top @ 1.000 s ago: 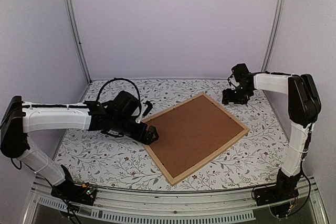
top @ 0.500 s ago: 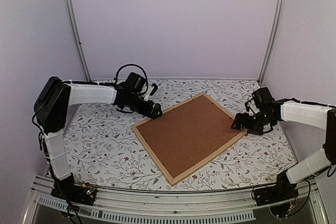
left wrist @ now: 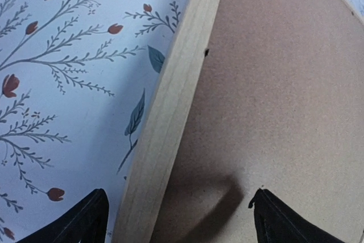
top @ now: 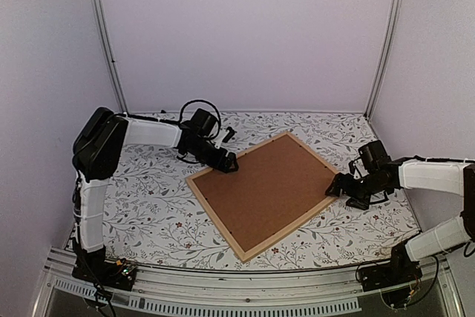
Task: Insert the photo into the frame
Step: Rotate the photo frame at the center of the board.
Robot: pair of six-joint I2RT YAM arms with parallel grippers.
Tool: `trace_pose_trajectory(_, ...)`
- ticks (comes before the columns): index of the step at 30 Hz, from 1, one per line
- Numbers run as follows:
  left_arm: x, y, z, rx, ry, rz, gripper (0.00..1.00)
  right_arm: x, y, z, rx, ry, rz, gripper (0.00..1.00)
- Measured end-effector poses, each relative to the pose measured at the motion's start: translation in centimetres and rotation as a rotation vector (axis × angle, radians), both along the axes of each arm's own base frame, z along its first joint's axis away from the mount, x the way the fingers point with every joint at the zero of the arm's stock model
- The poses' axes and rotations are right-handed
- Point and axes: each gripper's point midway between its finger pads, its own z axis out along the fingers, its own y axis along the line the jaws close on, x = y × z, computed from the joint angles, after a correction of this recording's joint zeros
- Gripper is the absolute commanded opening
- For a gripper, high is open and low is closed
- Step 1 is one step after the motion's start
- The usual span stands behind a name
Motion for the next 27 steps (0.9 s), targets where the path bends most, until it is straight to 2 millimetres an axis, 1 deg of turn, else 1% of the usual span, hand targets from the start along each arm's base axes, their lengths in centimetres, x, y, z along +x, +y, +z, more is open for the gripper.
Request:
trace_pose_trajectory(5,-0.8,-0.2,-0.4,-0.040,0.023,-0.014,0.80,1.1,1.0,-0.7,0.037,0.008,0.007,0.90)
trace_pose_trajectory(7,-1.4,0.2,-0.6,-0.062,0.026,-0.014,0.77,2.1,1.5,-0.5,0.051,-0.004,0.013,0.90)
trace_pose_trajectory(9,-2.6,1.0,-0.5,-0.077,0.038,-0.005,0.75,2.8,1.8,-0.6,0.054,-0.002,0.016,0.89)
trace_pose_trajectory(14,-7.1,3.6,-0.5,-0.075,0.088,0.026,0.71,5.6,2.9,-0.6,0.062,-0.017,0.045,0.86)
trace_pose_trajectory(17,-9.8,4.5,-0.5,-0.062,0.108,0.036,0.71,7.8,3.7,-0.6,0.064,-0.029,0.075,0.84)
trace_pose_trajectory(18,-11.0,4.8,-0.6,-0.054,0.115,0.037,0.70,8.7,4.0,-0.6,0.061,-0.035,0.086,0.84)
trace_pose_trajectory(19,-11.9,4.8,-0.6,-0.047,0.119,0.034,0.70,9.5,4.3,-0.7,0.058,-0.041,0.097,0.83)
trace_pose_trajectory(21,-14.2,4.5,-0.6,-0.037,0.130,0.022,0.70,11.8,4.9,-0.7,0.047,-0.059,0.118,0.82)
trace_pose_trajectory(24,-18.2,3.3,-0.5,-0.033,0.158,-0.029,0.70,15.0,5.9,-0.7,0.032,-0.099,0.157,0.80)
trace_pose_trajectory(26,-20.7,2.4,-0.5,-0.037,0.182,-0.072,0.73,16.6,6.8,-0.7,0.029,-0.123,0.187,0.79)
trace_pose_trajectory(27,-21.5,2.2,-0.4,-0.038,0.194,-0.081,0.76,17.1,7.3,-0.7,0.029,-0.129,0.202,0.79)
